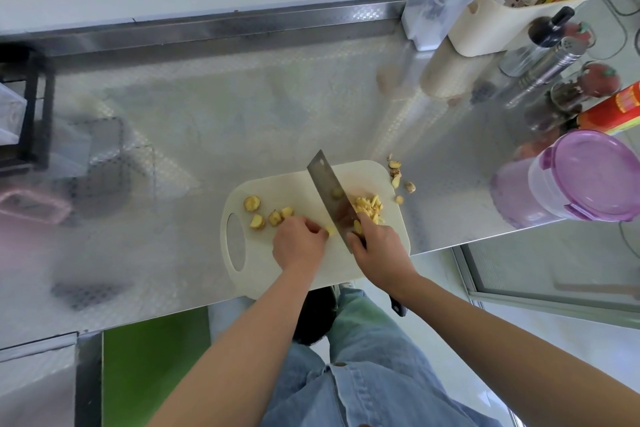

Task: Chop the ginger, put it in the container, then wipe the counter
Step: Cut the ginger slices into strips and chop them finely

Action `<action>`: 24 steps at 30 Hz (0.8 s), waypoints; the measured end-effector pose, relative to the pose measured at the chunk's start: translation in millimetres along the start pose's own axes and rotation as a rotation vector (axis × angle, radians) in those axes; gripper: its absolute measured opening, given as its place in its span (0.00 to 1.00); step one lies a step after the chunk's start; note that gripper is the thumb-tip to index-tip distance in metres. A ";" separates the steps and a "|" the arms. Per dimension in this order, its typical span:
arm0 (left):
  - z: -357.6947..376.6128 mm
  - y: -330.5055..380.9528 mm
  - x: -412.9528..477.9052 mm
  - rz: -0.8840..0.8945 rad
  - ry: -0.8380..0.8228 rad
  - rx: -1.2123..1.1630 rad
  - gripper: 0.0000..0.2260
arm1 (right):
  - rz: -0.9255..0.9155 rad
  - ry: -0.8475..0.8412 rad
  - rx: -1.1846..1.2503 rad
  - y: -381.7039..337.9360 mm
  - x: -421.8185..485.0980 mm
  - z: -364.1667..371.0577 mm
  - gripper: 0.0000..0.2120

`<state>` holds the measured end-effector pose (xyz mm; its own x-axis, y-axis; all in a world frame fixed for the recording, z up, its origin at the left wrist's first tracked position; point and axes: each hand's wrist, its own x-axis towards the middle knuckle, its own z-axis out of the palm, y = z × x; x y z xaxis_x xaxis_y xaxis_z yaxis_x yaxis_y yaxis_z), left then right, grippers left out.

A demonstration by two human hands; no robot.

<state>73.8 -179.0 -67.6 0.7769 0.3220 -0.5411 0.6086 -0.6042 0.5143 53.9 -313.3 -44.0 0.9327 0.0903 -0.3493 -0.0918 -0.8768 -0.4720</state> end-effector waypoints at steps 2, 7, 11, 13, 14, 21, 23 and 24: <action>0.1 0.3 -0.5 -0.006 0.001 -0.009 0.03 | -0.005 -0.032 -0.017 -0.6 -0.6 1.1 0.08; -0.1 0.1 -1.1 -0.014 -0.004 -0.023 0.03 | 0.008 -0.090 -0.062 -1.9 -3.4 7.6 0.04; 0.6 0.0 -0.6 -0.005 -0.003 -0.029 0.03 | 0.023 -0.098 -0.092 -6.6 -2.4 15.1 0.05; 1.1 -0.1 -0.1 0.003 -0.001 -0.035 0.03 | 0.026 -0.086 -0.087 -10.1 1.3 18.0 0.07; 1.1 -0.1 0.4 0.003 -0.002 -0.034 0.03 | 0.028 -0.077 -0.074 -11.5 3.9 18.9 0.07; 1.2 -2.8 2.9 0.017 -0.022 -0.030 0.04 | 0.047 0.029 0.055 -9.0 15.2 13.7 0.05; 0.9 -3.0 3.4 0.011 -0.023 -0.035 0.03 | 0.019 -0.010 0.054 -5.3 12.9 10.2 0.05; 0.9 -3.0 3.8 0.011 -0.024 -0.037 0.03 | 0.002 -0.034 0.033 -3.6 10.9 9.6 0.06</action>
<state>74.8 -176.6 -71.8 0.7796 0.2974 -0.5512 0.6062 -0.5798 0.5445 61.0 -304.7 -53.9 0.9200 0.1048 -0.3778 -0.1063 -0.8608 -0.4976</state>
